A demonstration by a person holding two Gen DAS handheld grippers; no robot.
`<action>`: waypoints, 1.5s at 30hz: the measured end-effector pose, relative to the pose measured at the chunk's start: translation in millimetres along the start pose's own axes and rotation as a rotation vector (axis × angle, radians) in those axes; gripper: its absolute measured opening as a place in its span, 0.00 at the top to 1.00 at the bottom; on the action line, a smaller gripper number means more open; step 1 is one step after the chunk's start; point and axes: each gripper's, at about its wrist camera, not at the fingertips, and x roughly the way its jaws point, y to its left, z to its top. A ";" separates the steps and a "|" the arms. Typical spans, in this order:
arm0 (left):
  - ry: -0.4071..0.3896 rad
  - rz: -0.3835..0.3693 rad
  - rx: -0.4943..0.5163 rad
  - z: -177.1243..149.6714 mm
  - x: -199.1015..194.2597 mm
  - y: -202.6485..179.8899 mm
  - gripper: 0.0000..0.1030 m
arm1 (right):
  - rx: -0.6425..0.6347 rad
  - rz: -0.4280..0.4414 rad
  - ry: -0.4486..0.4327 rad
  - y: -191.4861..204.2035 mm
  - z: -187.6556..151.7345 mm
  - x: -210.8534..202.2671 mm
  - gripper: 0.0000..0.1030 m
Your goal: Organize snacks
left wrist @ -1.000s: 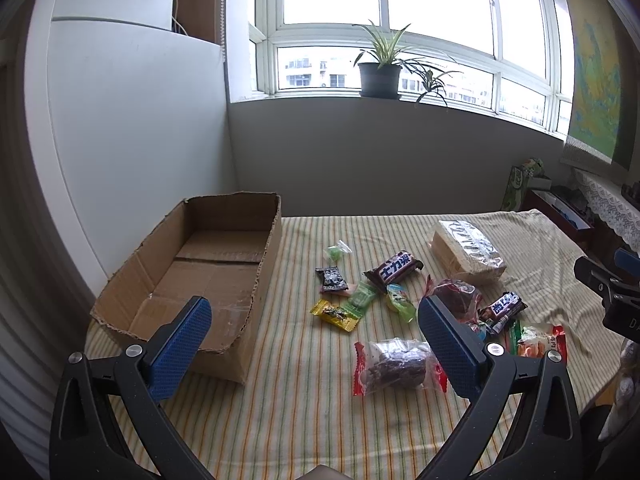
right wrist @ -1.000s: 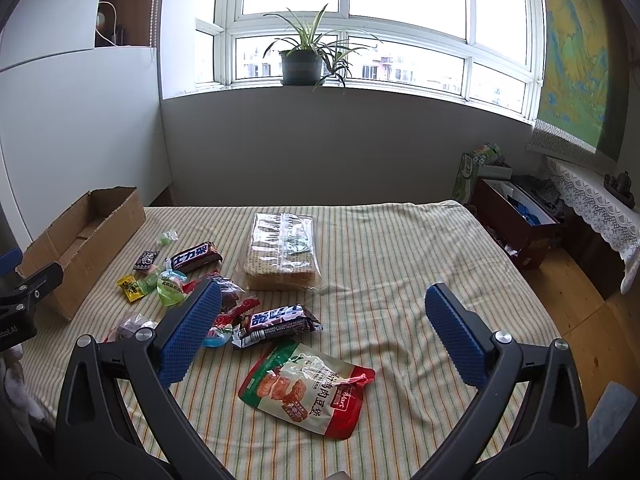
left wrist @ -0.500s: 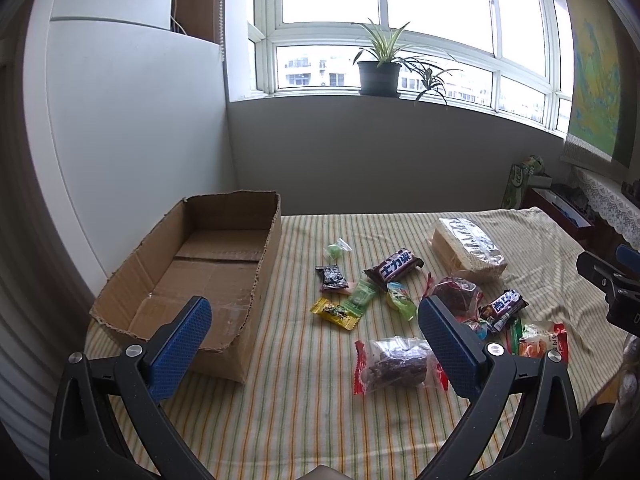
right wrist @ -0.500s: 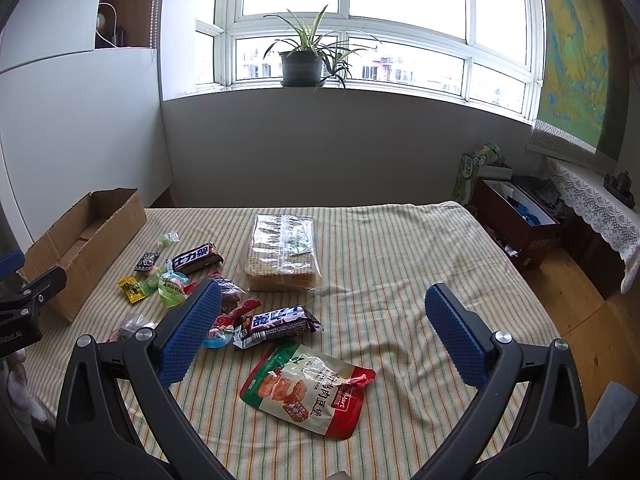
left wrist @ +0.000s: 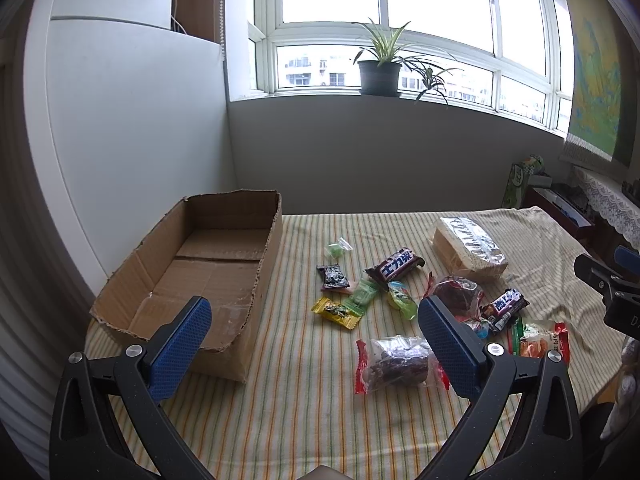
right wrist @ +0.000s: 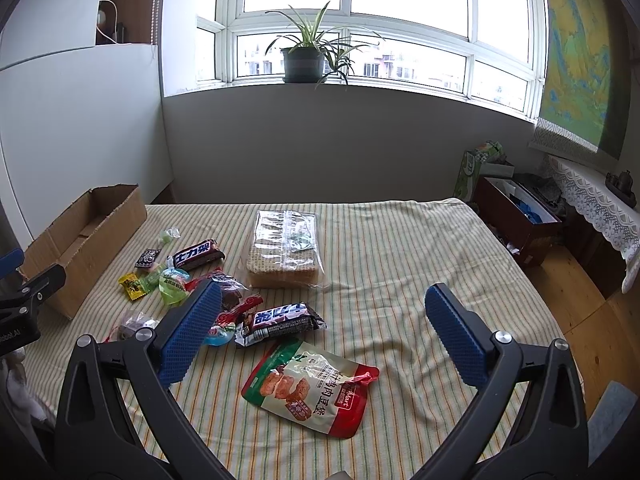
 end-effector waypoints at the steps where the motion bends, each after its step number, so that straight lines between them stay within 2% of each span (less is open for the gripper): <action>1: 0.000 0.000 0.001 -0.1 -0.4 0.1 0.01 | 0.001 0.000 0.000 0.3 0.0 0.0 0.00; 32: 0.022 -0.011 0.019 -3.4 2.0 -0.9 0.01 | -0.007 0.022 0.038 0.3 -3.3 9.4 0.00; 41: 0.085 -0.065 0.028 -11.3 9.7 -0.5 0.11 | -0.052 0.039 0.100 -24.2 -5.2 12.3 0.00; 45: 0.133 -0.107 0.026 -17.2 16.6 -2.0 0.20 | -0.082 0.040 0.144 -34.9 -10.1 17.0 0.00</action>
